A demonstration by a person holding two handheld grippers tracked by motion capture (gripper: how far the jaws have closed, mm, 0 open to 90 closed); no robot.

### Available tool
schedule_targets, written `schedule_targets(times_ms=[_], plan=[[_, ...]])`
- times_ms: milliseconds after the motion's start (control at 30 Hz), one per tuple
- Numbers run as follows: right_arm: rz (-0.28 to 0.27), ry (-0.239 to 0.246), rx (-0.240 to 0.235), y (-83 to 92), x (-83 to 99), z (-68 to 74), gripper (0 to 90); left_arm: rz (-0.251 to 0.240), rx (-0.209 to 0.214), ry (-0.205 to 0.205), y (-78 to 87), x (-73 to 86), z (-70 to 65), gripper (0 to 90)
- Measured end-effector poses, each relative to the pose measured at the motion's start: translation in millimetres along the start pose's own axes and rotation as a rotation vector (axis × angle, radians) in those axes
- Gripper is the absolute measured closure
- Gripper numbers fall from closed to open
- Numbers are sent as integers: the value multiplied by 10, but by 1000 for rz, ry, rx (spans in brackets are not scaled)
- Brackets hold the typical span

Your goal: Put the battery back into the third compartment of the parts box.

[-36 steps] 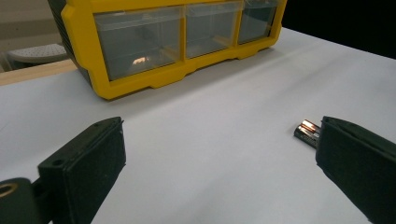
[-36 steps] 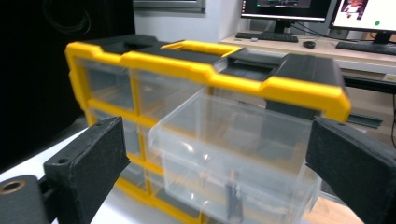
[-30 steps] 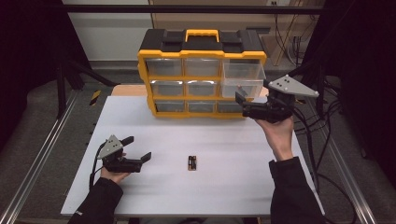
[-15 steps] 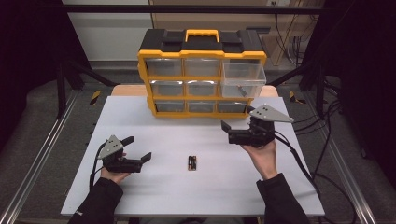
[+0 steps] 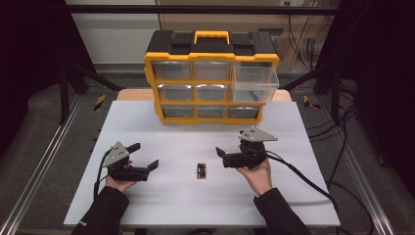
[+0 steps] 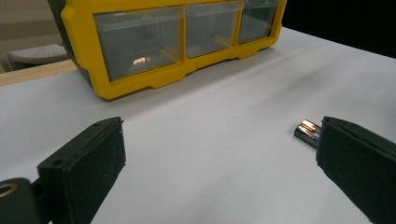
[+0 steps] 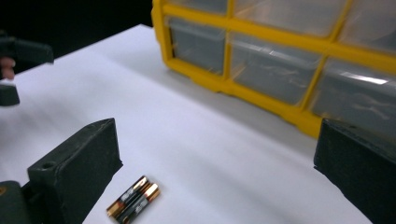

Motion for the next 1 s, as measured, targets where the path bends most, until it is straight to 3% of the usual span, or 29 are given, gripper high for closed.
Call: schedule_targets(times_ms=[533, 667, 1000], plan=[[128, -40, -82, -479, 439, 188, 23, 1, 3, 0, 2, 2, -1, 9], [174, -30, -94, -577, 534, 230, 36, 1, 3, 1, 3, 2, 1, 9], [239, -39, -152, -733, 703, 303, 173, 2, 4, 3, 3, 3, 1, 9]])
Point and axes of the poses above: each handheld gripper's, and its own axes: y roughly backward along the jaws, x roughly out of its underside, z roughly to its left, the point moved 5 cm from there along -y, roughly forward along the jaws, and after that the axes turned 12 degrees about -x, right-handed, at the moved point
